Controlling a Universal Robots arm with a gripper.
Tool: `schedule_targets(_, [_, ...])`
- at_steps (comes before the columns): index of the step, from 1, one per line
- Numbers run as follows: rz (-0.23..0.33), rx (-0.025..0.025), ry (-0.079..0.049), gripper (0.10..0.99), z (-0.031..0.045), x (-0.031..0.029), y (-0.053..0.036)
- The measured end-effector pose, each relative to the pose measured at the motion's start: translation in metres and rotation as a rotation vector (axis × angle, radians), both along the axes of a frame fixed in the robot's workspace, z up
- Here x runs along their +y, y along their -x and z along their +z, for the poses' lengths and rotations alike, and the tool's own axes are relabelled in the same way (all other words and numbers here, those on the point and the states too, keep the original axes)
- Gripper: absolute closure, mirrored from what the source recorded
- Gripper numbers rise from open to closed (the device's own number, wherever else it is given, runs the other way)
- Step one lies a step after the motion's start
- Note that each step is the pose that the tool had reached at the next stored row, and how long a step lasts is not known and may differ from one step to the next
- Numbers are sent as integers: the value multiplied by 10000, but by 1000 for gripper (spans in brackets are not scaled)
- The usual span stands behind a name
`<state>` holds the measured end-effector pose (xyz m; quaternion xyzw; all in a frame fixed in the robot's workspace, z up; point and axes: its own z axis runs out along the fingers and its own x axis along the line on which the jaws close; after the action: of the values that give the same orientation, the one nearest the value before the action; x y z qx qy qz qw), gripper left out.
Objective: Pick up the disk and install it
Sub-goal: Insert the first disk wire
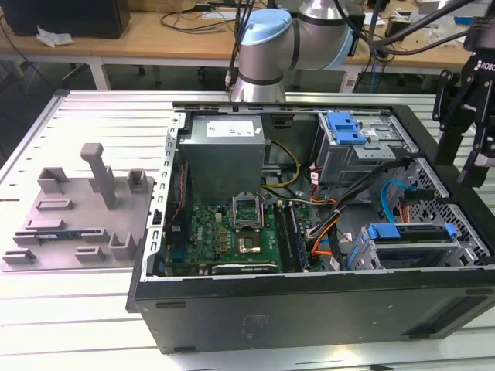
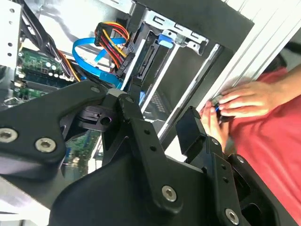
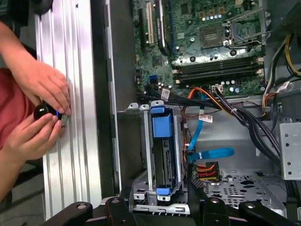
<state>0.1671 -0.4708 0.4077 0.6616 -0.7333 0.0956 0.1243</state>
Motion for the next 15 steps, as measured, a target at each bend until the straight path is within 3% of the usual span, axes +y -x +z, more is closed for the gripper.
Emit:
schedule_targets(3, [-68,-4,189,510,-11,15,-21])
schedule_targets(6, [-89,-4,567,510,-34,81,-29])
schedule_targets(8, [-104,-4,690,510,-50,111,-29])
schedule_targets(12, [-159,-3,785,525,-84,147,-29])
schedule_targets(14, [-199,-2,856,663,-111,175,-29])
schedule_targets(15, [-211,-4,883,663,-124,188,-29])
